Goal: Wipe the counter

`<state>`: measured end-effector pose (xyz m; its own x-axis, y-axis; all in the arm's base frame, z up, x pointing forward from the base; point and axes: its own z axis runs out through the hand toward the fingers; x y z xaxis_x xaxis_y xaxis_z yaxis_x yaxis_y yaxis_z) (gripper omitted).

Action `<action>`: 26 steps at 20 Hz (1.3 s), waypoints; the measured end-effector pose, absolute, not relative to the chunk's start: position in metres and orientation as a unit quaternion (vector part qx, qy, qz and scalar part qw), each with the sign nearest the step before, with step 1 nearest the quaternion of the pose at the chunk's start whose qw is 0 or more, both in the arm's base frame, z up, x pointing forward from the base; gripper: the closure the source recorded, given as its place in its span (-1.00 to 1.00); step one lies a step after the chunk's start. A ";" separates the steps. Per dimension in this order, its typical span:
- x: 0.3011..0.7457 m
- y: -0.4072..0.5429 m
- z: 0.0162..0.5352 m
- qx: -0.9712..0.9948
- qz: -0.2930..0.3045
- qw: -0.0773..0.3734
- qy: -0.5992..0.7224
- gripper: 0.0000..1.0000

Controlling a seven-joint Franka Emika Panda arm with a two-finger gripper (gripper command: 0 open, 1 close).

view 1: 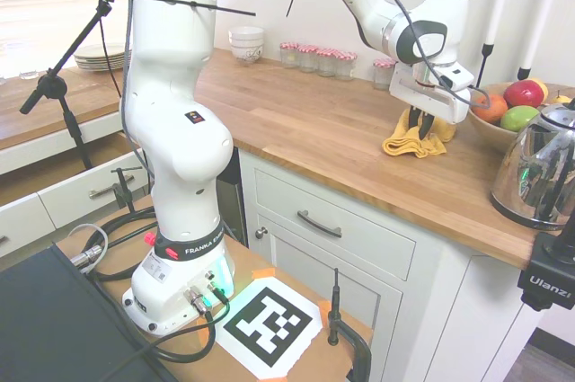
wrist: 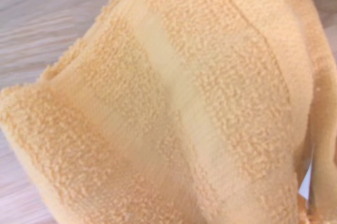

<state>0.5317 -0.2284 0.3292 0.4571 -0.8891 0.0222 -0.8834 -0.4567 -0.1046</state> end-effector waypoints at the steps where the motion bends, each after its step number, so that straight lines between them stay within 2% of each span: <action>1: 0.534 -0.223 0.329 -0.855 -0.038 0.039 0.516 1.00; 16: 0.558 -0.034 0.328 -0.879 -0.052 0.030 0.472 1.00; 26: 0.554 0.096 0.327 -0.893 -0.058 0.024 0.446 1.00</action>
